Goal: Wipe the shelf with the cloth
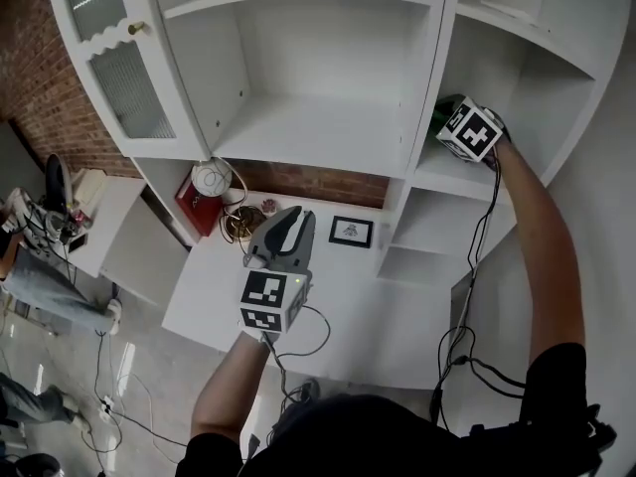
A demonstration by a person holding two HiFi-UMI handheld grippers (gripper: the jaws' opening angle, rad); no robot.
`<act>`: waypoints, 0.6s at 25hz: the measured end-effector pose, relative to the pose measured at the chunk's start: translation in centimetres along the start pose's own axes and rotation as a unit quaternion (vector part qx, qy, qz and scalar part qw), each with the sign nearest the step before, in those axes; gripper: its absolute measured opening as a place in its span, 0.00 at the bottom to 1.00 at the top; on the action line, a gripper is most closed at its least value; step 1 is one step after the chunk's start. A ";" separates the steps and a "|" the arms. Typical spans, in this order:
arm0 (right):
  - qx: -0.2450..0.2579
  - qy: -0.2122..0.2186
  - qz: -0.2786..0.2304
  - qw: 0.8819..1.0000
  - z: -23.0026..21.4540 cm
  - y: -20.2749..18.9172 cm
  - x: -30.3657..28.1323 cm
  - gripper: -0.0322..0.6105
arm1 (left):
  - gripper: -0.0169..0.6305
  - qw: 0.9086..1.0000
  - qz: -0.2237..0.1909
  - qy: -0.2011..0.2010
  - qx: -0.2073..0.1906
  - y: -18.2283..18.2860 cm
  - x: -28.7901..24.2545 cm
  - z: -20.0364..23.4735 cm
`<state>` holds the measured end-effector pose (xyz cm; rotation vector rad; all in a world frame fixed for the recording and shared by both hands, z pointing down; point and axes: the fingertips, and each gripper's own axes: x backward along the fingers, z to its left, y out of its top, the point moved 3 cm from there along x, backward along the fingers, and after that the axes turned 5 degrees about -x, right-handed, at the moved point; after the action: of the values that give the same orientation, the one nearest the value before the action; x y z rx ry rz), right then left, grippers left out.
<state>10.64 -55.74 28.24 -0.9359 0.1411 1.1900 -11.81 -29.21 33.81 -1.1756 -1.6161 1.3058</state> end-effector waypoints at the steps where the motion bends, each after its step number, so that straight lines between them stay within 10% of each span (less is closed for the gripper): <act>1: 0.003 0.012 -0.002 1.000 0.5 0.1 0.4 0.19 | 0.13 1.000 -0.001 -0.007 -0.001 0.0 -0.2 -0.4; 15: 0.033 0.059 -0.005 0.998 7.4 0.7 7.4 0.19 | 0.13 0.997 -0.015 -0.082 0.010 -0.1 -1.9 -4.9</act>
<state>10.35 -45.28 28.47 -0.9471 0.2675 1.1144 -6.73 -29.51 34.93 -1.0517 -1.7244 1.4275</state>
